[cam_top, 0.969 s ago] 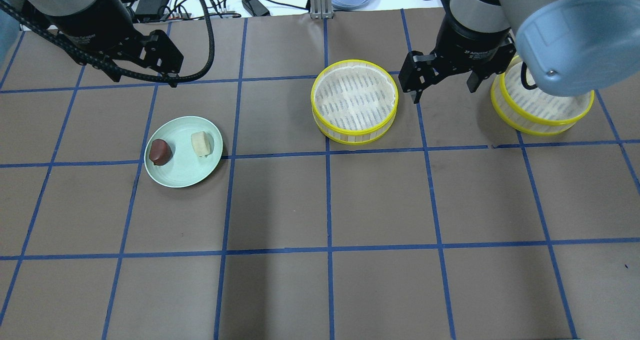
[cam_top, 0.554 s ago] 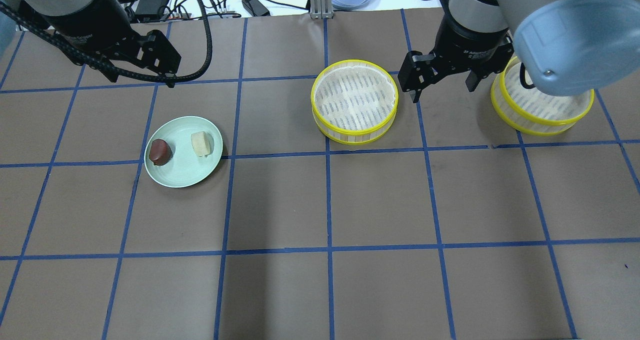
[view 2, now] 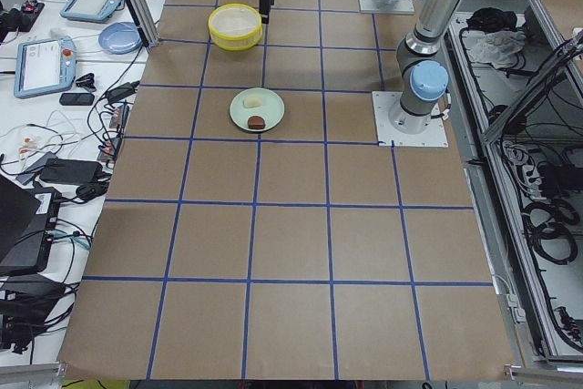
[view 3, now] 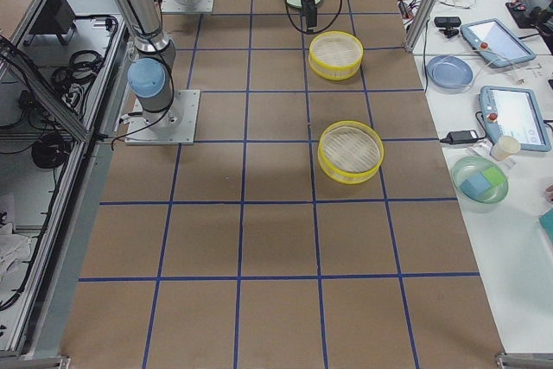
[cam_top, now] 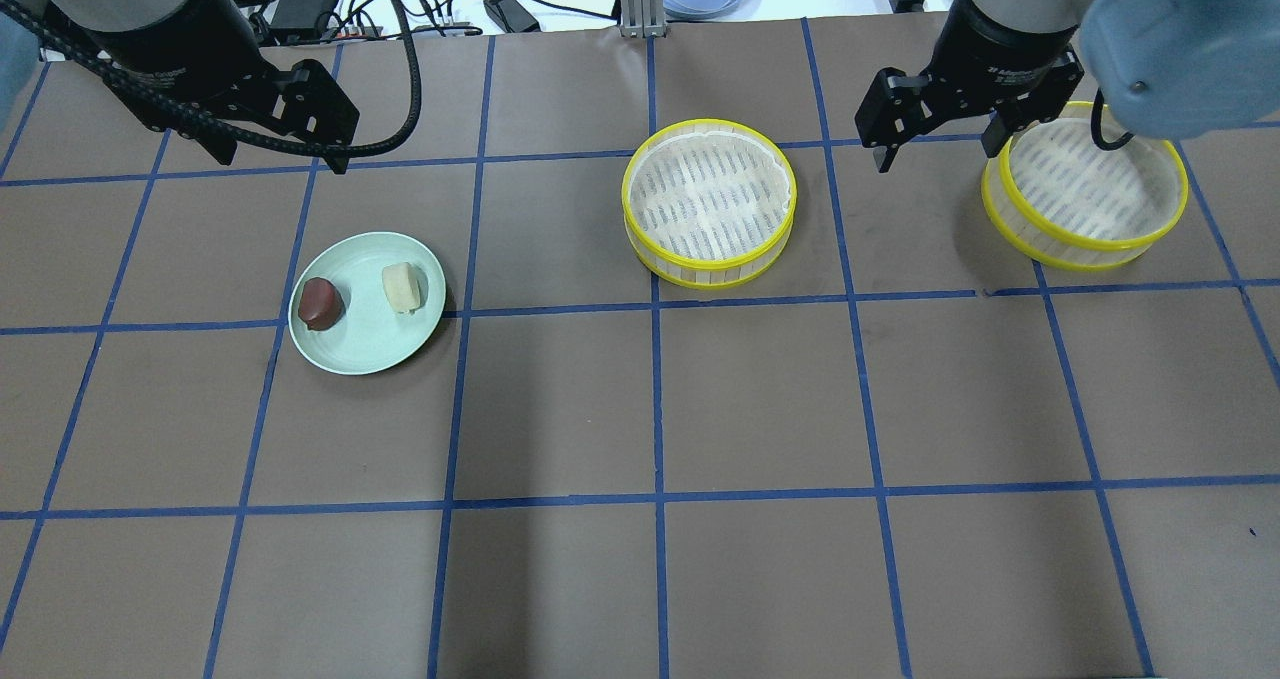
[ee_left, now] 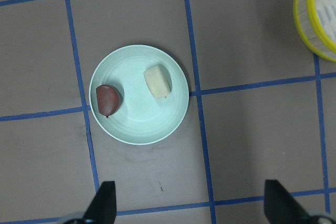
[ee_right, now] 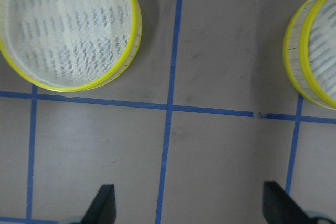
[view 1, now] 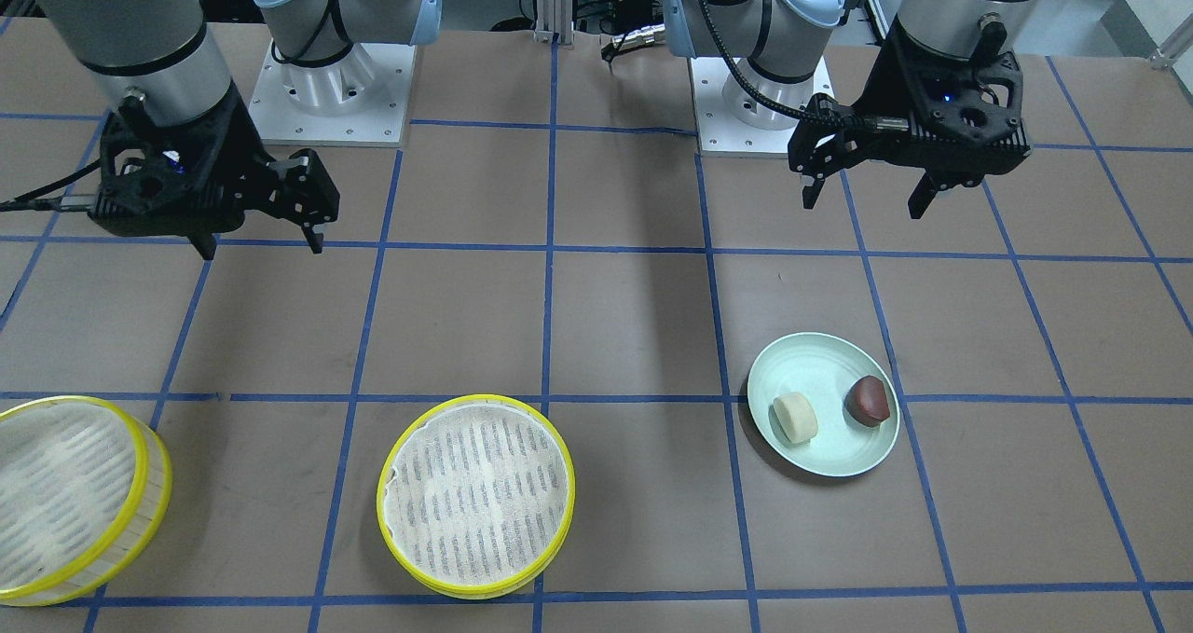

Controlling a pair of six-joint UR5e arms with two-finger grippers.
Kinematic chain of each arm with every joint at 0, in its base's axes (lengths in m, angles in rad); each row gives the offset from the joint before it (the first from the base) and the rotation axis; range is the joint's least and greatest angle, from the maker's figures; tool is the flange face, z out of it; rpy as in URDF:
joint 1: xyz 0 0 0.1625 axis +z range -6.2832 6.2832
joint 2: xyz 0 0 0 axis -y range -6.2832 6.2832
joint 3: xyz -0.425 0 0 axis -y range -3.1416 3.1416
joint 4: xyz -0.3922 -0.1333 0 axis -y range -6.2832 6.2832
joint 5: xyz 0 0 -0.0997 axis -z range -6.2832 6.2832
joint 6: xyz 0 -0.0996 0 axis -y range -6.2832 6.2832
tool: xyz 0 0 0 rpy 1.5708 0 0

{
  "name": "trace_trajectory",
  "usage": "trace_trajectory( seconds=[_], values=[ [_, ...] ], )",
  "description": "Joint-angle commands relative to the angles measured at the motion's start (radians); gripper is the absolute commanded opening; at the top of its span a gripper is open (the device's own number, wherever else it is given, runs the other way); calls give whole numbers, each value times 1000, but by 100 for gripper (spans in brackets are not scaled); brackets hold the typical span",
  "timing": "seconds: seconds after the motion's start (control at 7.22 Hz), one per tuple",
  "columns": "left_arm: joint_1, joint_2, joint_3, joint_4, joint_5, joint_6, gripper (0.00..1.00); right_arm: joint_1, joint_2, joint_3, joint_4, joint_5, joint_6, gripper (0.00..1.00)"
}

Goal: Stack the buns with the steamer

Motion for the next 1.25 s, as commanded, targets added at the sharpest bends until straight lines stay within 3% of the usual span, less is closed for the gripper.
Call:
trace_trajectory(
  seconds=[0.0, 0.14, 0.42, 0.69, 0.83, 1.11],
  values=[
    [1, -2, 0, 0, -3, -4, 100, -112, 72, -3, -148, -11, -129, 100],
    [4, -2, 0, 1, -4, -4, 100, -193, 110, -3, -168, -7, -213, 100],
    [4, -5, 0, 1, 2, 5, 100, -351, 218, -9, -315, 5, -419, 100],
    [4, -15, -11, -7, 7, 4, 100, -452, 392, -119, -359, 21, -520, 100],
    [27, -17, -43, 7, 8, 8, 100, -492, 472, -139, -451, 97, -563, 100],
    [140, -57, -136, 112, -9, 58, 100, -539, 538, -139, -474, 96, -570, 100]
  ],
)
